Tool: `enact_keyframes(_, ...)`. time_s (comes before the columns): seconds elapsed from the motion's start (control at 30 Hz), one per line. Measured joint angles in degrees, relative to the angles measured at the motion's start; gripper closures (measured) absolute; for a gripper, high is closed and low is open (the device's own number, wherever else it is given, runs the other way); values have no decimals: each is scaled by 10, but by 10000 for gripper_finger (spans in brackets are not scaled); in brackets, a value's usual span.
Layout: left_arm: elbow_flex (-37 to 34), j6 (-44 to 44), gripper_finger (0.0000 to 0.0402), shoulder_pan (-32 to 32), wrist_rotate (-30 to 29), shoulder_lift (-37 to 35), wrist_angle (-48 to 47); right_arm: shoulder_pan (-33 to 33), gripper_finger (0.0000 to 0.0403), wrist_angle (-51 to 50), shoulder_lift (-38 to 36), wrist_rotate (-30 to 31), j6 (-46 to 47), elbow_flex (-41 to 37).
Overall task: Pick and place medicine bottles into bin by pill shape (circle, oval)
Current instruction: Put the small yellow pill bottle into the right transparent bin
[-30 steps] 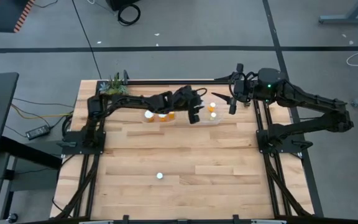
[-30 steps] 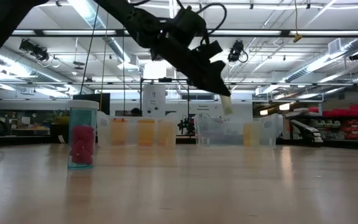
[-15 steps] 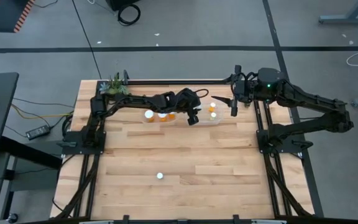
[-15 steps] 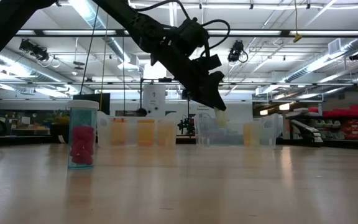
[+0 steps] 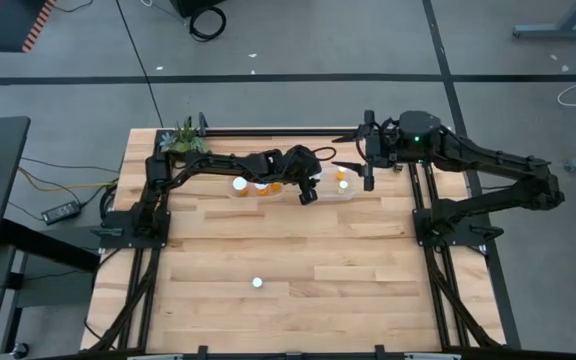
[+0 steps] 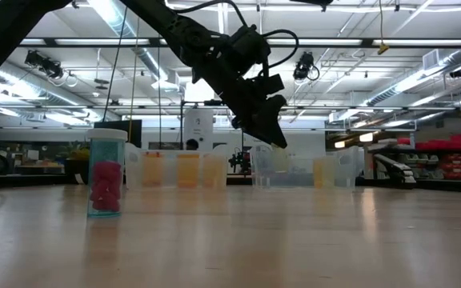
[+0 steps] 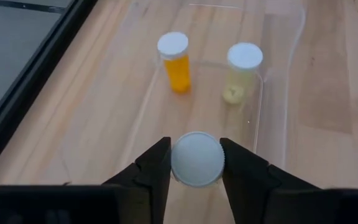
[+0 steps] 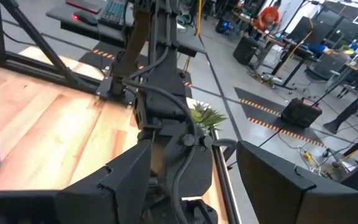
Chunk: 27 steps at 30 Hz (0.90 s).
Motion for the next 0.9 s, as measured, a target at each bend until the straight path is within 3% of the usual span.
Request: enact_keyframes(0.9,-1,17,265,-16,0,27,-11,0,158,0,0,0,3,0)
